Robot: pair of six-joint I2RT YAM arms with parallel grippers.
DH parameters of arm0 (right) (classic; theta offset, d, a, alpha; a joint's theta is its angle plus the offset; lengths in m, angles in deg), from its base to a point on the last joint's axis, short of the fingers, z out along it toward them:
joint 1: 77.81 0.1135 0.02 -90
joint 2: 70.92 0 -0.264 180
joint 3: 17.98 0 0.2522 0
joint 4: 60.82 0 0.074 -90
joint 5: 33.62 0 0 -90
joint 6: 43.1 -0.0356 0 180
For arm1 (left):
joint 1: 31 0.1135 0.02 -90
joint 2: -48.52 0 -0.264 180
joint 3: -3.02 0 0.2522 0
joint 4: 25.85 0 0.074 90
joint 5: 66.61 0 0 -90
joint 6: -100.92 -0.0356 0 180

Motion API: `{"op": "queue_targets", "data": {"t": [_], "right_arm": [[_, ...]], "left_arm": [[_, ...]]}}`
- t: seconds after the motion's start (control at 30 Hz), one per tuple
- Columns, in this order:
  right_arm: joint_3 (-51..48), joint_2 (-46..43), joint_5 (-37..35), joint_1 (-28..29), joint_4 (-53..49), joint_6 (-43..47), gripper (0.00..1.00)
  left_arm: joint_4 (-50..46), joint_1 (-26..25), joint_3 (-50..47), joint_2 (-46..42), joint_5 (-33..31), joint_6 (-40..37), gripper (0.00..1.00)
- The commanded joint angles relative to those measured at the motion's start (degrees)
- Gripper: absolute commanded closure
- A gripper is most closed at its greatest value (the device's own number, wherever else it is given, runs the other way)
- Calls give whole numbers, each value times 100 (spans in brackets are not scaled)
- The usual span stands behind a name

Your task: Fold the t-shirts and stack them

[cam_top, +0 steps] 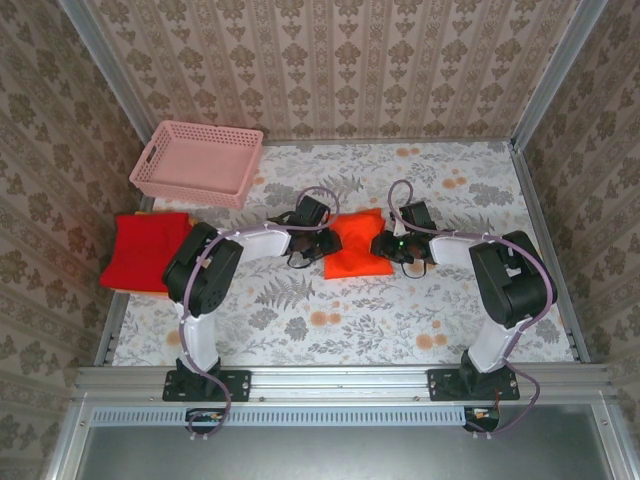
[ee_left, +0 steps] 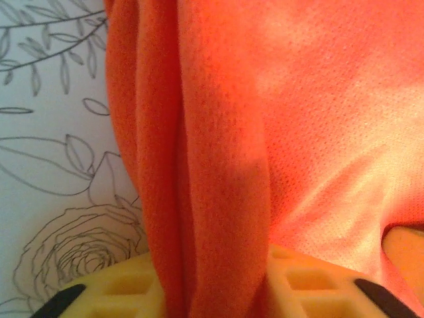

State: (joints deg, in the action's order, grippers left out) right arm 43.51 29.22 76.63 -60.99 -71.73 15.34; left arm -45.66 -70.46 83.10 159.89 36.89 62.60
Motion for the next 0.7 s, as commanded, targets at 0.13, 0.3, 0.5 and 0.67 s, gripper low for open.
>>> {"op": "queue_targets", "data": {"t": [0.13, 0.3, 0.5, 0.67], "right_arm": [[-27, 16, 4, 49, -315, -1, 65], [-133, -455, -144, 58, -195, 174, 34], [-454, -1161, -144, 117, 446, 916, 8], [-480, -1587, 233, 498, 869, 1945, 0]], "left_arm": [[32, -15, 27, 139, -31, -478, 100], [121, 217, -225, -293, 214, -1323, 100], [-786, 565, -343, -1011, 42, -3020, 100], [-1479, 962, -524, -1640, -172, -4287, 100]]}}
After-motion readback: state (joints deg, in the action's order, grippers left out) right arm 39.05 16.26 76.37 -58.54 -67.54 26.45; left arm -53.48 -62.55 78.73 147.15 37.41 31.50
